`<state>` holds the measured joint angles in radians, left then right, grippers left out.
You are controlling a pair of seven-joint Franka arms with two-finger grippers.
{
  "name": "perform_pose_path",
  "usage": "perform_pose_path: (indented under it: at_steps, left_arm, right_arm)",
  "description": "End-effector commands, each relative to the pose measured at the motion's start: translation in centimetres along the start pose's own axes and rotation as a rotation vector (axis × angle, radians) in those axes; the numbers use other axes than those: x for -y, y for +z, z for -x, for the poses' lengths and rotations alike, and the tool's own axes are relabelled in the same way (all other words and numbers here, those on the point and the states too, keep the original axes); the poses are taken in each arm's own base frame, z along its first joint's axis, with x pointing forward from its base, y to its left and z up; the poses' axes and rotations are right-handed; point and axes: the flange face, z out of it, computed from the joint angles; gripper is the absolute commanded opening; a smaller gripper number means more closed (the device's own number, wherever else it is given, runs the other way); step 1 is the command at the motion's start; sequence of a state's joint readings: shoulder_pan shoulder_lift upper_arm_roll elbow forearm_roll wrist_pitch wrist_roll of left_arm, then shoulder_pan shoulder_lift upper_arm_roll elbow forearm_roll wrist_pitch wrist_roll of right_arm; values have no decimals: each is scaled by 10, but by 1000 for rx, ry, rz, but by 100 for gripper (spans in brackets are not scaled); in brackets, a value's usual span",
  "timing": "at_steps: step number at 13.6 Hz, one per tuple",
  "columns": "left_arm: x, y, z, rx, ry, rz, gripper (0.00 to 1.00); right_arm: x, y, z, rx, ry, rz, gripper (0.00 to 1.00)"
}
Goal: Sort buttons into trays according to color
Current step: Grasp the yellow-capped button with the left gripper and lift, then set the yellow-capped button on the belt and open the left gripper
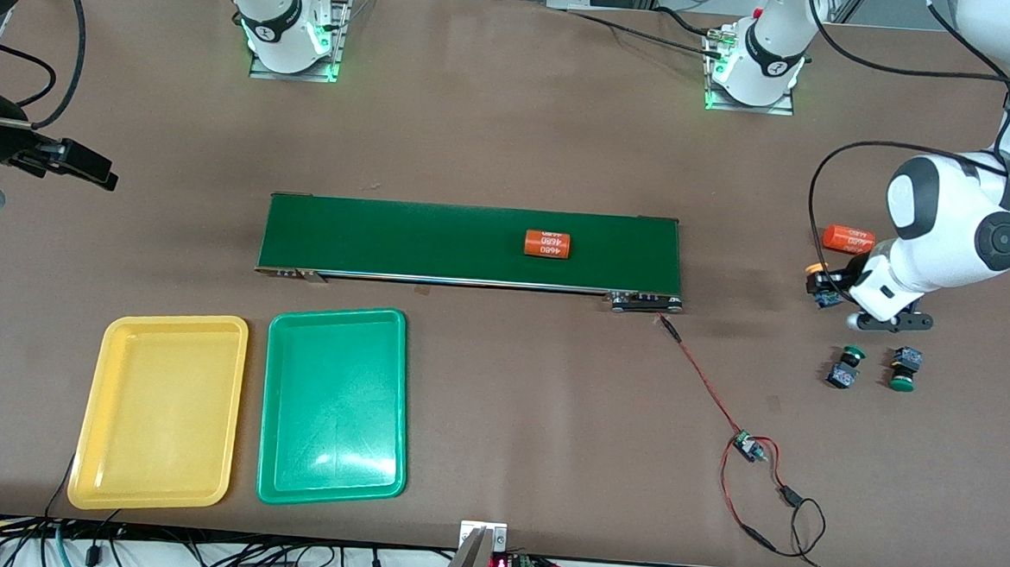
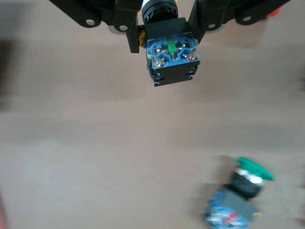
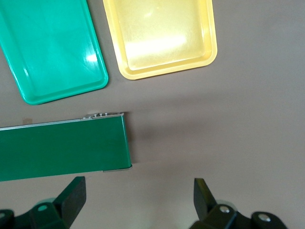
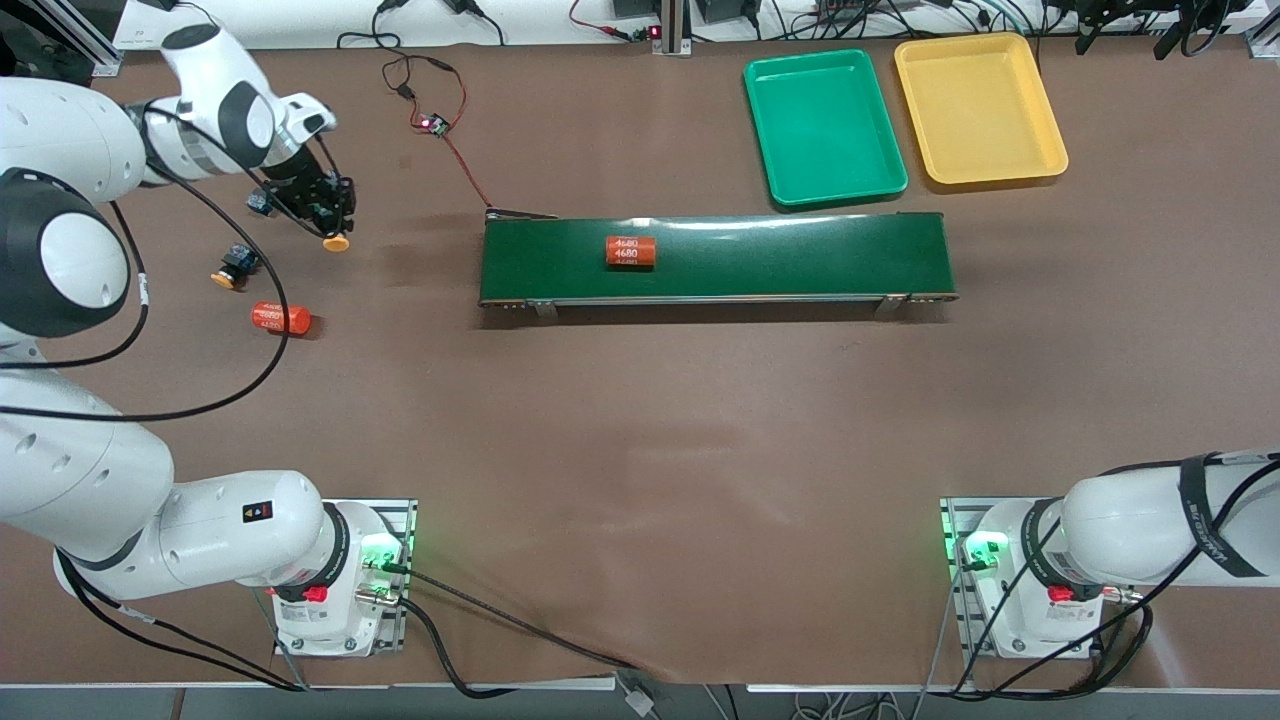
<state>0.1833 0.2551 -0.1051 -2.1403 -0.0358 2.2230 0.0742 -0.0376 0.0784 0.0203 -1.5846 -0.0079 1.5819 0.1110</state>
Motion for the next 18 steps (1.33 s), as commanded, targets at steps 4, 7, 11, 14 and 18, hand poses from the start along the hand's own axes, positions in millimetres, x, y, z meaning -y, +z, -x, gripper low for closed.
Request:
perform_pose_path:
  at_steps: [4,7,11,14,18]
  left_arm:
    - [-131,-13,21,41,252,-11,0]
    - [-195,-5,26,51,297,64,0]
    - [-240,15,26,59,316,82,0]
    - [-253,29,18,-3,294,100,0]
    - [-264,30,12,-28,293,122,0]
  right_arm:
    - [6,-1,-4,-14,1,-1,100]
    - [6,-1,-4,-14,-1,-1,100]
    - [20,7,-8,1,-20,-21,100]
    - [16,9,-9,3,-31,-26,100]
    - [31,14,-9,14,-58,-17,100]
